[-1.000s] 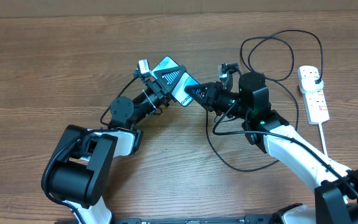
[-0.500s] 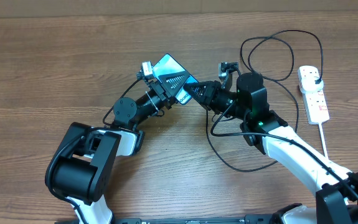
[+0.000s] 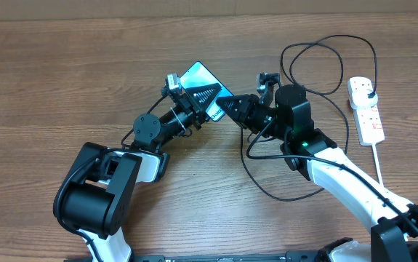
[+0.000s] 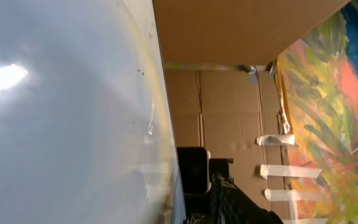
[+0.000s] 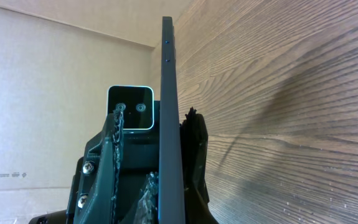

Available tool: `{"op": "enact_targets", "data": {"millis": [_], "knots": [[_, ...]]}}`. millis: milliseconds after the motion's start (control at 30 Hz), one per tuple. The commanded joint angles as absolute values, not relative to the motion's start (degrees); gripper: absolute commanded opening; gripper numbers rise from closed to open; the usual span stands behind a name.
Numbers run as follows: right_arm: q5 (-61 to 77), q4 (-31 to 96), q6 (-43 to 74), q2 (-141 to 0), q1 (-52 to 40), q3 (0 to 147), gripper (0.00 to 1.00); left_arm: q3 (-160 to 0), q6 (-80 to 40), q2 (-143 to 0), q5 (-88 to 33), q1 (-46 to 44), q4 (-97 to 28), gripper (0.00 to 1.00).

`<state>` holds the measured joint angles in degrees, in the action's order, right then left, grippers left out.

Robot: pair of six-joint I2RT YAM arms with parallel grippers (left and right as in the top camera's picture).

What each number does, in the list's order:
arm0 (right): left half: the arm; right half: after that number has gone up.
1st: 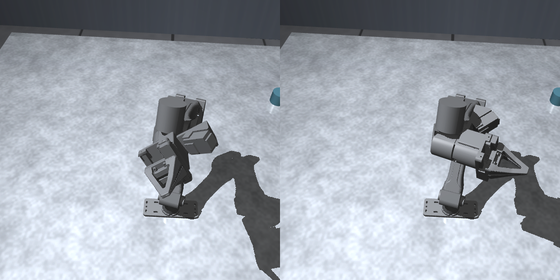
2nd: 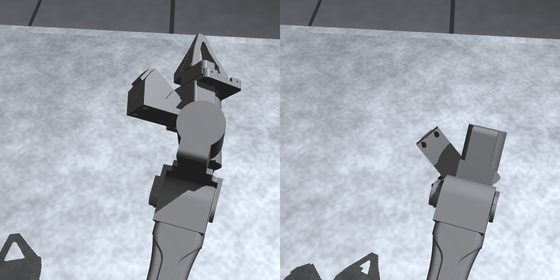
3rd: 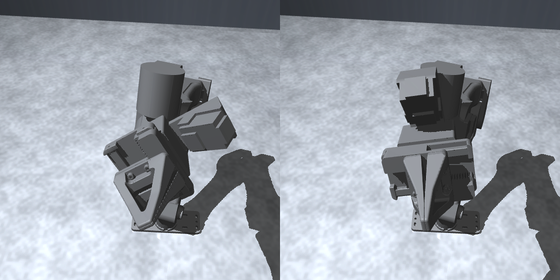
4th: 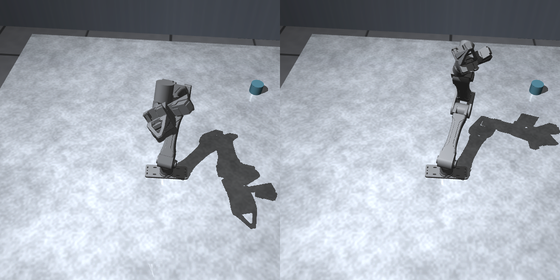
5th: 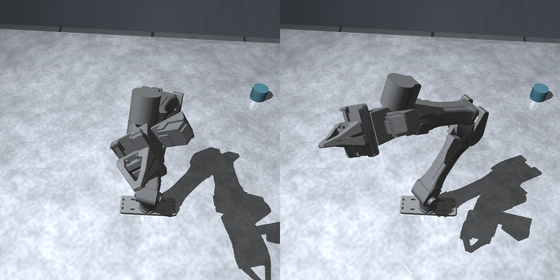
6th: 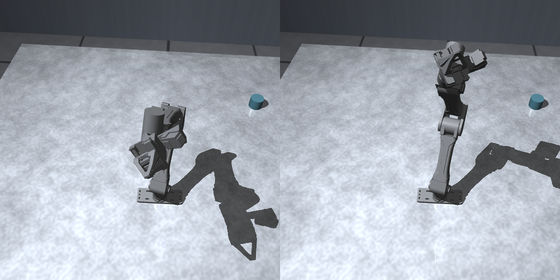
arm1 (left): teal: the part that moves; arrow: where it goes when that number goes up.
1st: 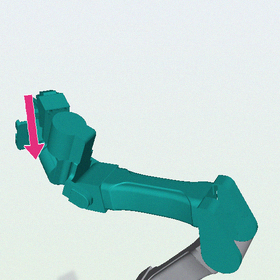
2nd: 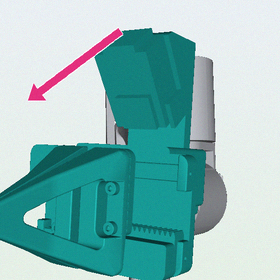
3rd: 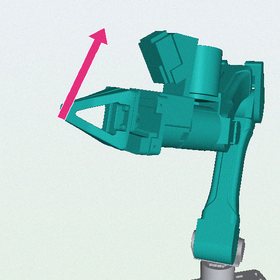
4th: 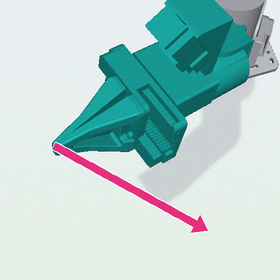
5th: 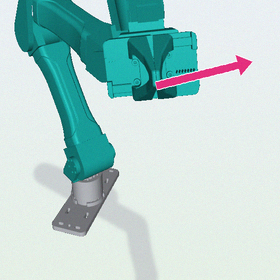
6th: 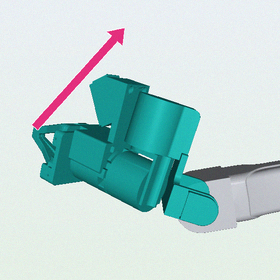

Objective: Plug charger to phone and switch on socket

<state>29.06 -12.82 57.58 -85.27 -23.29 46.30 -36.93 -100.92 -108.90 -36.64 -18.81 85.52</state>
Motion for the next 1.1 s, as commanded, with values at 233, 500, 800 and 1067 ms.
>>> {"op": "enact_targets", "data": {"millis": [233, 500, 800, 1067], "knots": [[19.09, -10.83, 58.76, -86.32, -22.37, 45.21, 0.04, -38.52, -102.45, -107.15, -33.98, -15.59, 89.03, 0.43], [16.47, -10.02, 63.70, -86.32, -22.37, 45.21, 0.04, -38.52, -101.80, -107.15, -33.71, -14.37, 88.99, 0.40], [14.98, -8.82, 63.66, -86.32, -22.37, 45.21, 0.04, -38.52, -101.84, -107.15, -34.11, -12.91, 88.95, 0.30], [14.96, -8.62, 63.66, -86.32, -22.37, 45.21, 0.04, -38.52, -102.10, -107.15, -33.91, -12.64, 88.55, 0.18]]}}
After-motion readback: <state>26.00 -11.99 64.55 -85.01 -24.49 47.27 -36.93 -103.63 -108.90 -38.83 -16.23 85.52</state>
